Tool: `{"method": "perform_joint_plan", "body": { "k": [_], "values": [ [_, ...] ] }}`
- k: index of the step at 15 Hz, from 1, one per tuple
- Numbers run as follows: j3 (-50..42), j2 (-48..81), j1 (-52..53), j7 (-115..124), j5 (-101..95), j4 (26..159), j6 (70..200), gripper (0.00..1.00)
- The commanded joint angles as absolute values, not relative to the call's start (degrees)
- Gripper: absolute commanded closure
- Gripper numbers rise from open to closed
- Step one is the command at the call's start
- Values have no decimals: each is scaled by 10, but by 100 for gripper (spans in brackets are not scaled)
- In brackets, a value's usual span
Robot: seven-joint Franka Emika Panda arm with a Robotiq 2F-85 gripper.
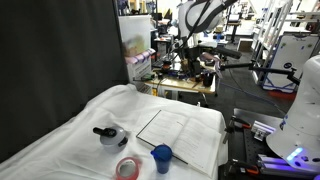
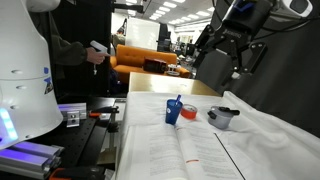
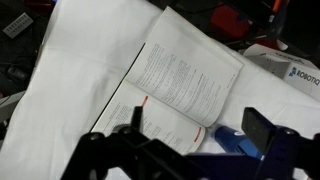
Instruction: Take the marker out of the cup and put it on the book
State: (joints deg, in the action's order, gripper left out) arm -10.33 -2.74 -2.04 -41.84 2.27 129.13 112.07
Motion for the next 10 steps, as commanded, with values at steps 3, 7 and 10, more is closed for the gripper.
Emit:
{"method": "perform_joint_plan", "body": {
  "k": [3, 7, 10],
  "values": [
    [-95, -31, -36, -484, 53, 1298, 1138, 0],
    [-91, -27, -36, -476, 58, 1292, 1128, 0],
    [-90, -27, -36, -477, 60, 1292, 1128, 0]
  ]
}}
